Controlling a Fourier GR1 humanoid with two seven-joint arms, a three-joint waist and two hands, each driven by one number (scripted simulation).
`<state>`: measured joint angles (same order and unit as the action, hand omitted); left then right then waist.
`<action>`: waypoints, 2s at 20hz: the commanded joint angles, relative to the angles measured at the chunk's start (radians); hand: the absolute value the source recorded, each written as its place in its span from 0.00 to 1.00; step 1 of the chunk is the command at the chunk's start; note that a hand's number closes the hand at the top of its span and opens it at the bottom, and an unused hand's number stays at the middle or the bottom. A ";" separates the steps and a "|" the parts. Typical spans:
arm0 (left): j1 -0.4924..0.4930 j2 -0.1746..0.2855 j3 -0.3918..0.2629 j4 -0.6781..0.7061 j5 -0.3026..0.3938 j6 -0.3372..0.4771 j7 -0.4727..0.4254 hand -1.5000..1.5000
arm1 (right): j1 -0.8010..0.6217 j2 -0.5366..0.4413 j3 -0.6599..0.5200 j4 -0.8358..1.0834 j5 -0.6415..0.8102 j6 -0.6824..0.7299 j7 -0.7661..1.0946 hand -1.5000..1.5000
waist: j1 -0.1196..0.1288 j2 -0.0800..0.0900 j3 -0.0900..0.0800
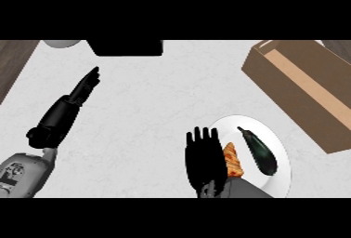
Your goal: Pick the croissant from the plate and place it in the cardboard box
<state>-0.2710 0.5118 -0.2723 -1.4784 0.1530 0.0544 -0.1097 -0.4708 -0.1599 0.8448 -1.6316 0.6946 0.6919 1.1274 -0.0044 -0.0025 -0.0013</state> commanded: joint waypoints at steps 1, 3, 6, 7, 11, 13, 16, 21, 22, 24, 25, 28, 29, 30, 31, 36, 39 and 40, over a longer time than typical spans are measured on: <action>0.031 0.011 0.012 -0.021 -0.011 -0.008 0.002 0.50 | 0.028 0.018 0.012 0.046 0.056 0.073 0.160 0.00 | 0.006 -0.001 0.001; 0.034 -0.001 0.017 -0.050 -0.003 -0.015 0.011 0.50 | 0.045 0.048 -0.003 0.047 0.084 0.081 0.170 0.00 | 0.004 -0.002 0.001; 0.055 0.010 0.035 -0.031 -0.012 -0.039 -0.018 0.50 | 0.075 0.000 -0.022 0.031 0.125 0.087 0.105 0.00 | 0.002 -0.001 0.001; 0.047 -0.036 0.018 0.030 -0.037 -0.016 -0.062 0.50 | 0.082 0.035 0.005 0.084 0.174 0.034 0.105 0.00 | -0.001 0.002 0.001; 0.012 -0.051 0.032 -0.032 -0.062 -0.024 0.027 0.50 | 0.117 0.020 -0.064 0.077 0.203 0.040 -0.002 0.00 | 0.003 0.002 0.001; 0.043 -0.039 0.057 -0.048 -0.045 -0.057 0.034 0.50 | 0.130 0.022 -0.092 0.079 0.219 0.062 -0.024 0.00 | 0.005 0.001 0.001; 0.021 -0.056 0.078 0.028 -0.069 -0.075 -0.029 0.50 | 0.163 0.106 -0.083 -0.005 0.240 0.169 0.054 0.00 | -0.002 0.001 0.001; 0.022 -0.071 0.087 -0.006 -0.079 -0.081 0.004 0.50 | 0.215 -0.001 -0.094 0.104 0.343 0.040 -0.094 0.00 | 0.000 0.003 0.001; 0.037 -0.077 0.076 -0.046 -0.087 -0.079 0.034 0.50 | 0.184 0.027 -0.133 0.110 0.343 0.087 -0.071 0.00 | 0.003 0.002 0.001; 0.119 -0.052 0.101 -0.088 -0.079 -0.099 -0.014 0.50 | 0.158 0.091 -0.139 0.176 0.385 0.058 -0.065 0.00 | 0.012 0.002 0.001; 0.014 -0.098 0.107 -0.009 -0.110 -0.077 0.020 0.50 | 0.173 0.001 -0.153 0.141 0.387 0.049 -0.158 0.00 | 0.002 0.003 0.001; 0.071 -0.109 0.102 -0.100 -0.128 -0.080 0.058 0.50 | 0.211 0.029 -0.181 0.157 0.415 0.031 -0.155 0.00 | 0.006 0.001 0.002; 0.099 -0.132 0.085 -0.102 -0.145 -0.066 0.034 0.50 | 0.256 0.032 -0.145 0.190 0.442 -0.034 -0.167 0.00 | 0.007 0.002 0.002; 0.041 -0.134 0.128 -0.048 -0.148 -0.112 0.039 0.50 | 0.206 0.056 -0.198 0.177 0.428 0.049 -0.195 0.00 | 0.004 0.002 0.001; 0.015 -0.100 0.169 0.047 -0.127 -0.141 -0.045 0.50 | 0.254 -0.001 -0.206 0.067 0.412 0.068 -0.194 0.00 | -0.001 0.002 0.001; 0.038 -0.139 0.165 -0.028 -0.142 -0.154 0.034 0.50 | 0.208 -0.048 -0.167 0.173 0.453 -0.014 -0.402 1.00 | 0.006 0.003 0.001; 0.100 -0.143 0.154 -0.102 -0.175 -0.143 0.009 0.50 | 0.215 0.011 -0.097 0.129 0.522 -0.009 -0.347 1.00 | 0.008 0.001 0.001; 0.027 -0.116 0.201 -0.033 -0.147 -0.182 0.025 0.50 | 0.165 -0.001 -0.106 0.251 0.532 -0.093 -0.431 1.00 | 0.008 0.003 0.001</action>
<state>-0.2218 0.3826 -0.1124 -1.5342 0.0009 -0.0941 -0.0787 -0.2755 -0.1704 0.7077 -1.4573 1.1844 0.6759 0.7644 0.0026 -0.0036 -0.0023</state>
